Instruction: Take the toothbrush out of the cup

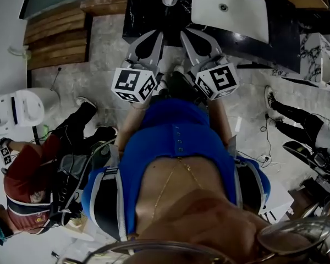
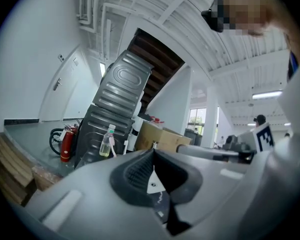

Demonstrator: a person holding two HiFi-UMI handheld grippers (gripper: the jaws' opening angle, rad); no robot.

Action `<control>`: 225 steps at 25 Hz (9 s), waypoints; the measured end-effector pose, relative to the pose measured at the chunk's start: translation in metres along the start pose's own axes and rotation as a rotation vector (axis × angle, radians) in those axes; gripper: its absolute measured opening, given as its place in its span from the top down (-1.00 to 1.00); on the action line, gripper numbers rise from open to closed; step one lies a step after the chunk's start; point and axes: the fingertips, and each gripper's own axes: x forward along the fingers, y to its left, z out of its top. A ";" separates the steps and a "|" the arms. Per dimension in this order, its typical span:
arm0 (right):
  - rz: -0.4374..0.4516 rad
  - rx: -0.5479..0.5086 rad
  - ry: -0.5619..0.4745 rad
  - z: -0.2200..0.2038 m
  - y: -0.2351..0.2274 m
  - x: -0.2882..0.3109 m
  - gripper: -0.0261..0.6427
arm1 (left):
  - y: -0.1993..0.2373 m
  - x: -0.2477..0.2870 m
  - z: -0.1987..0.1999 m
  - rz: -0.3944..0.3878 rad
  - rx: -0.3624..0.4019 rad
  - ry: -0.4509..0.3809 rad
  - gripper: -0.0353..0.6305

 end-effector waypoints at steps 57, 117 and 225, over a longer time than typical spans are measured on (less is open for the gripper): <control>-0.206 0.065 0.131 -0.018 -0.136 0.142 0.92 | 0.169 0.185 -0.044 -0.051 -0.251 0.212 0.75; -0.183 0.056 0.120 -0.021 -0.136 0.121 0.92 | 0.167 0.130 0.070 -0.057 -0.086 -0.051 0.81; -0.185 0.082 0.075 0.007 -0.142 0.114 0.89 | 0.113 0.122 0.008 -0.216 -0.154 0.161 0.82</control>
